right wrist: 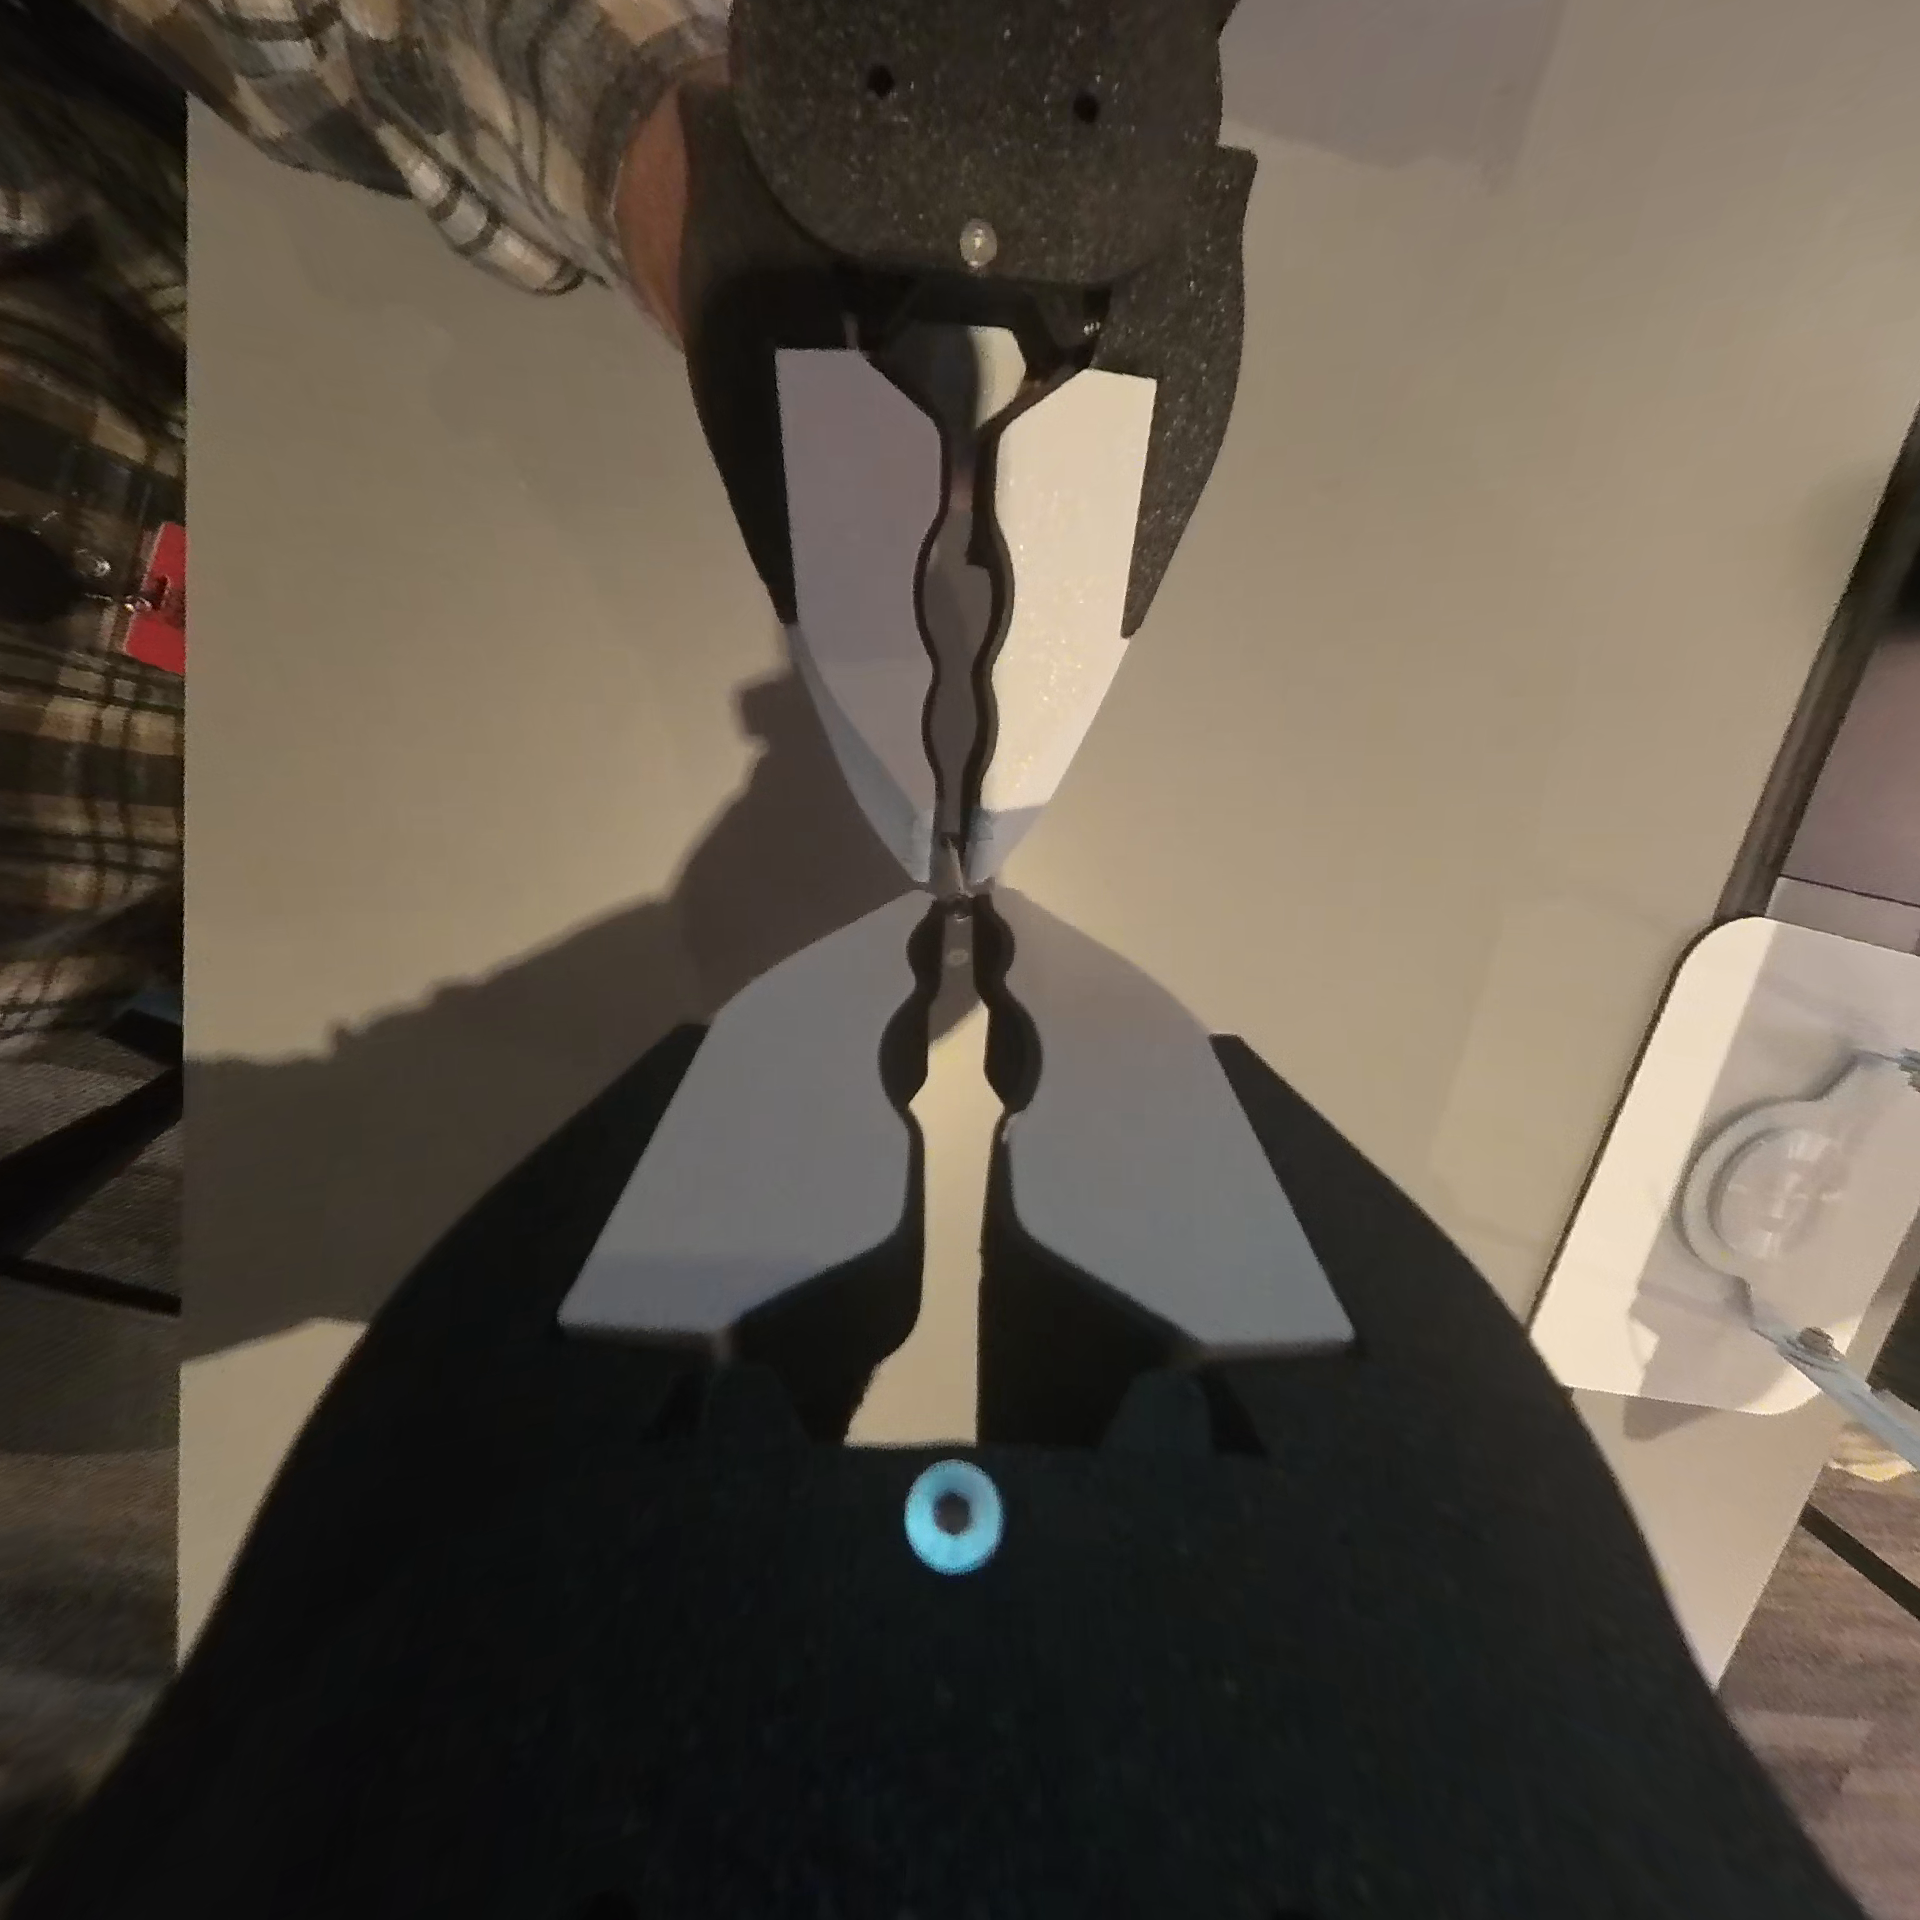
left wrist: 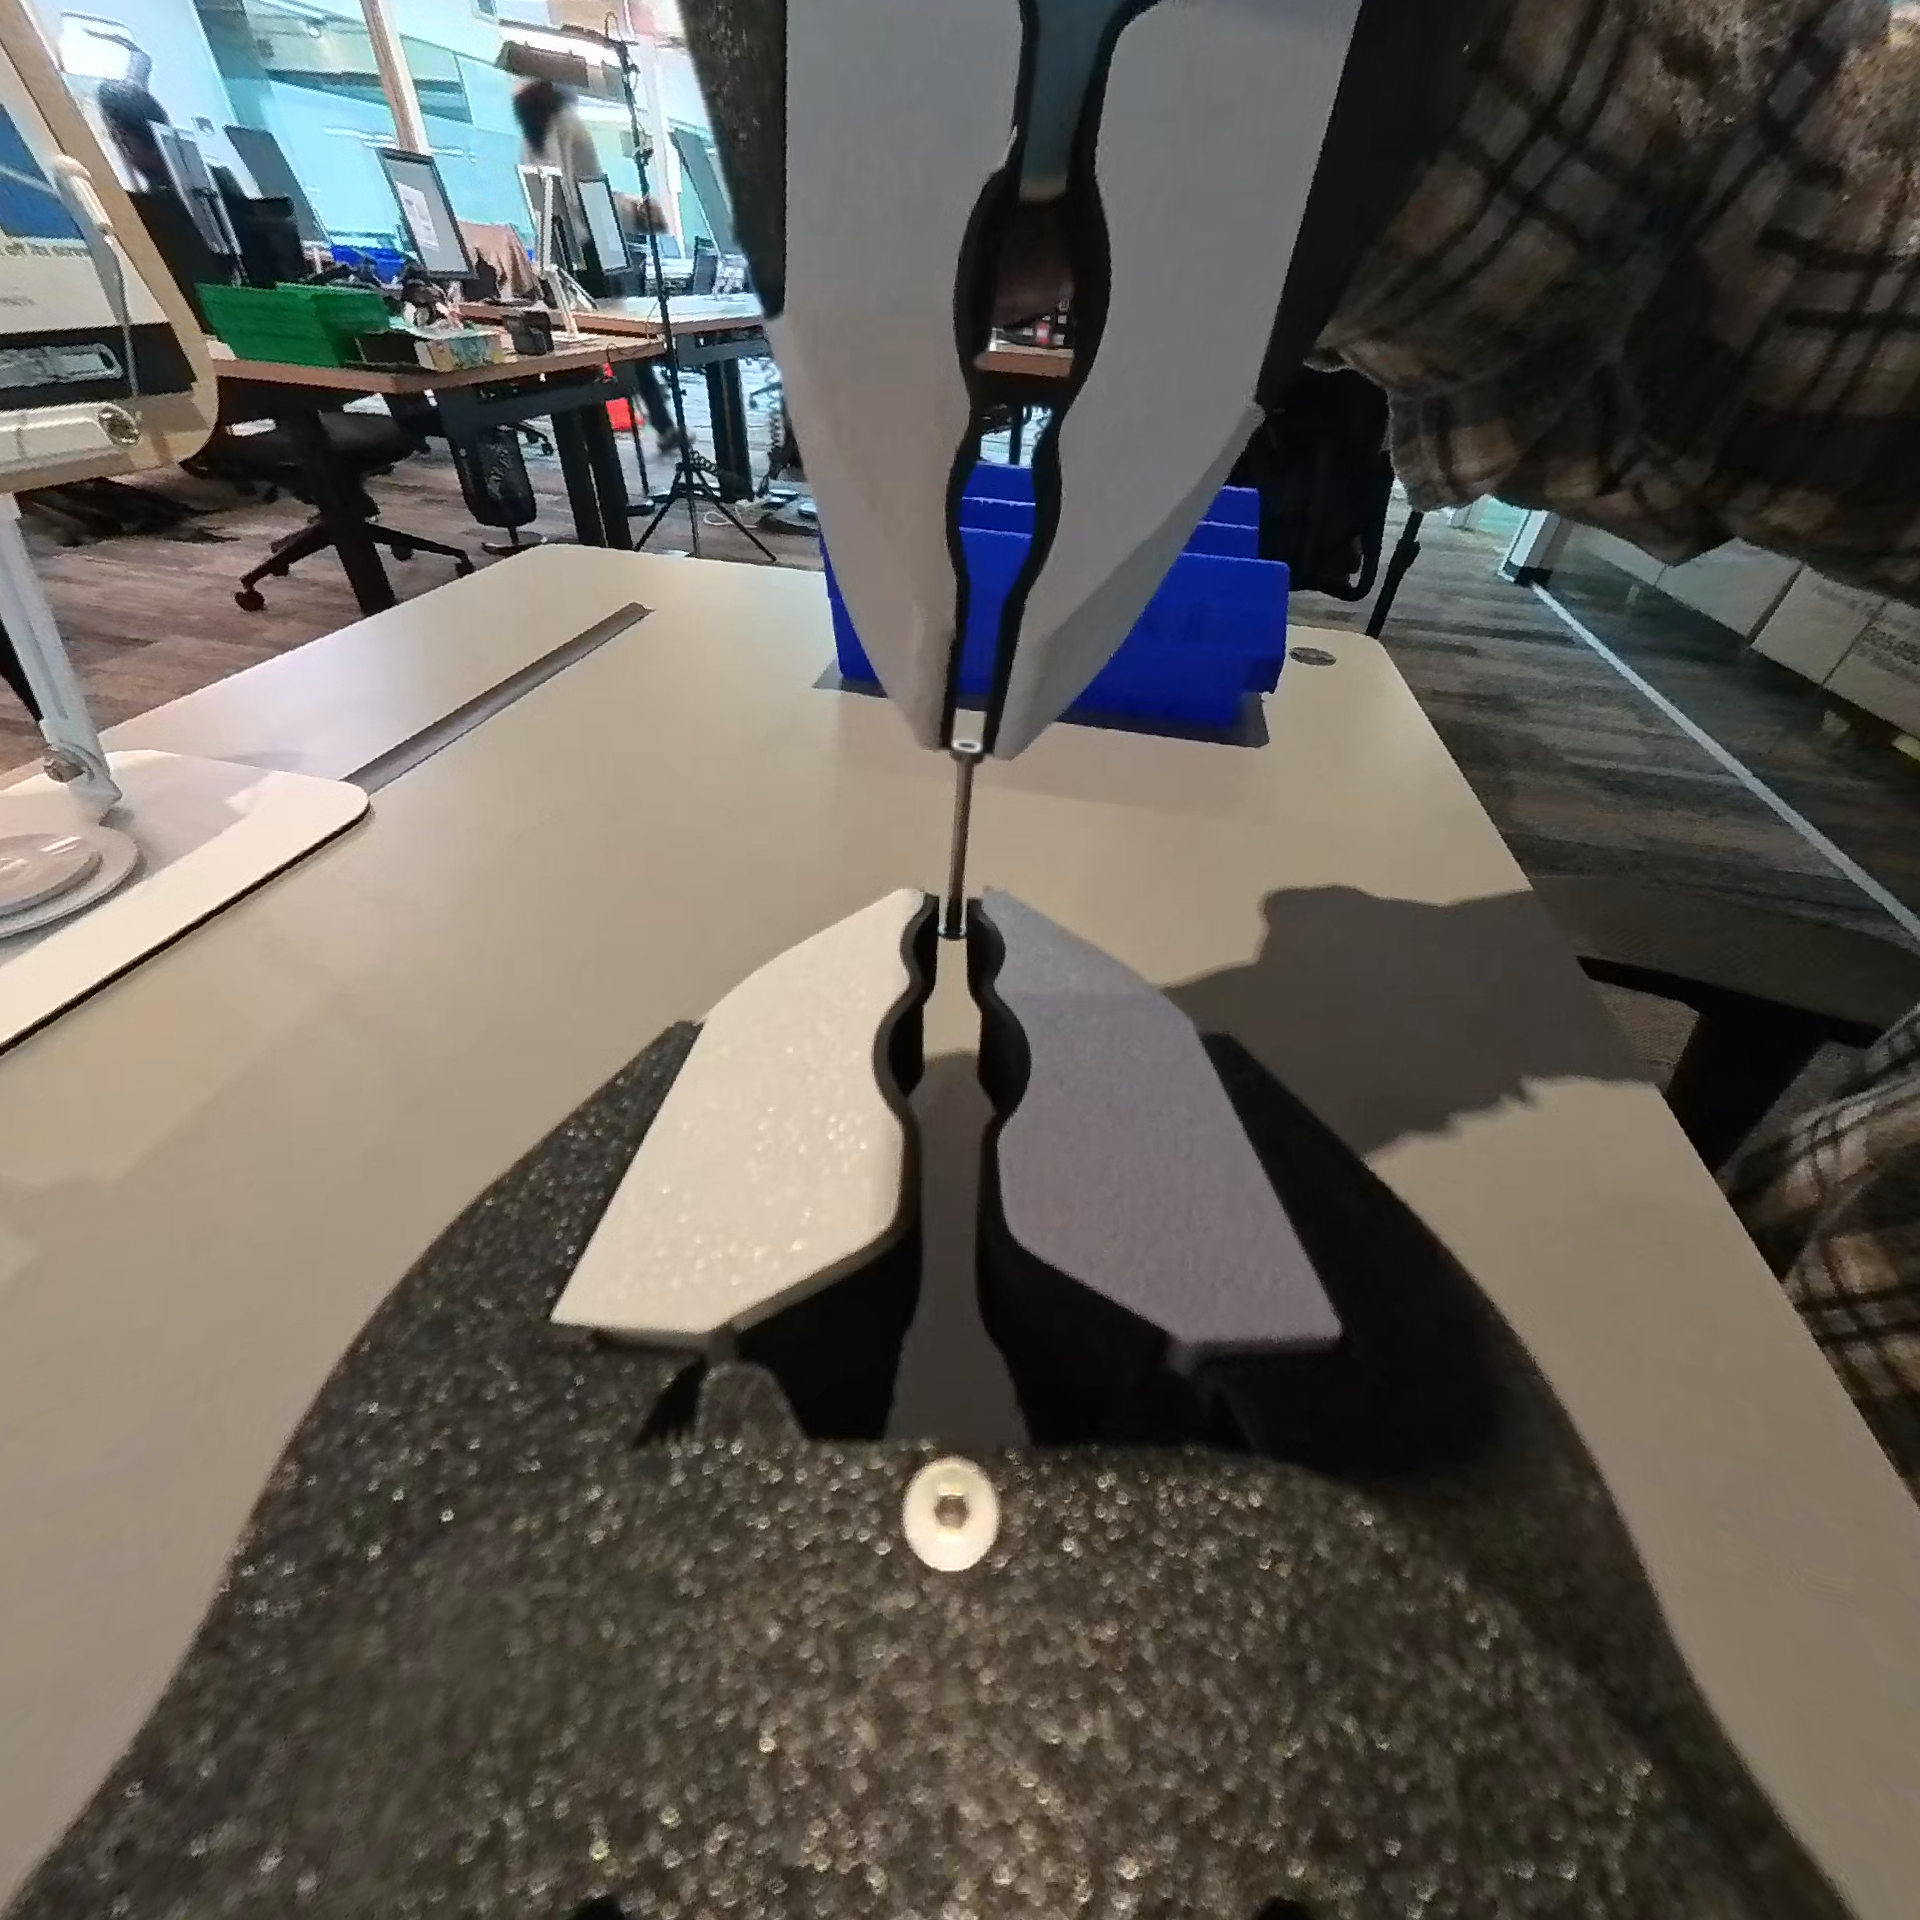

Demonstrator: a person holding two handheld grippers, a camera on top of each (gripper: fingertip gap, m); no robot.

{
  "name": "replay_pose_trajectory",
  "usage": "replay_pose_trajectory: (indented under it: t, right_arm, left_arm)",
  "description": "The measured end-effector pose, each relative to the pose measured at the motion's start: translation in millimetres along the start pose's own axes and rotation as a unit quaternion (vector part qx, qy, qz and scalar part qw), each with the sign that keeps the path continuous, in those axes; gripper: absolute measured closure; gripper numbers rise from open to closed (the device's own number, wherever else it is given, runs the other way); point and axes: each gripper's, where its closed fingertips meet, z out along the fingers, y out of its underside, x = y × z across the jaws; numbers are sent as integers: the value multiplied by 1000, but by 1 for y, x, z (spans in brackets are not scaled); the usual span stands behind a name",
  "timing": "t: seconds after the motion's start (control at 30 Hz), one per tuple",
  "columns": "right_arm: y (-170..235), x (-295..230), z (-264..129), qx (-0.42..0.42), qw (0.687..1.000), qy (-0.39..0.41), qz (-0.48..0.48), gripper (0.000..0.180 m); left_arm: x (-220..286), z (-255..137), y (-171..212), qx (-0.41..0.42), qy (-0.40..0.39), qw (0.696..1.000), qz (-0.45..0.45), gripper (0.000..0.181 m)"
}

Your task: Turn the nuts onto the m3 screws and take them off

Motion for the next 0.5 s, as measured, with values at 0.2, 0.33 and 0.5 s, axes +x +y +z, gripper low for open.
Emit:
replay_pose_trajectory:
  t: [0.2, 0.33, 0.5]
  right_arm:
    - [1, -1, 2, -7, 1000, -10, 7, 175]
    - [0, 0, 2, -1, 1000, -14, 19, 175]
    - [1, 1, 3, 3, 999, -17, 42, 175]
  left_arm:
    - [-1, 1, 2, -5, -2, 1000, -1, 177]
    - [-1, 0, 1, -3, -3, 1000, -4, 177]
    - [-2, 1, 2, -4, -6, 1000, -5, 176]
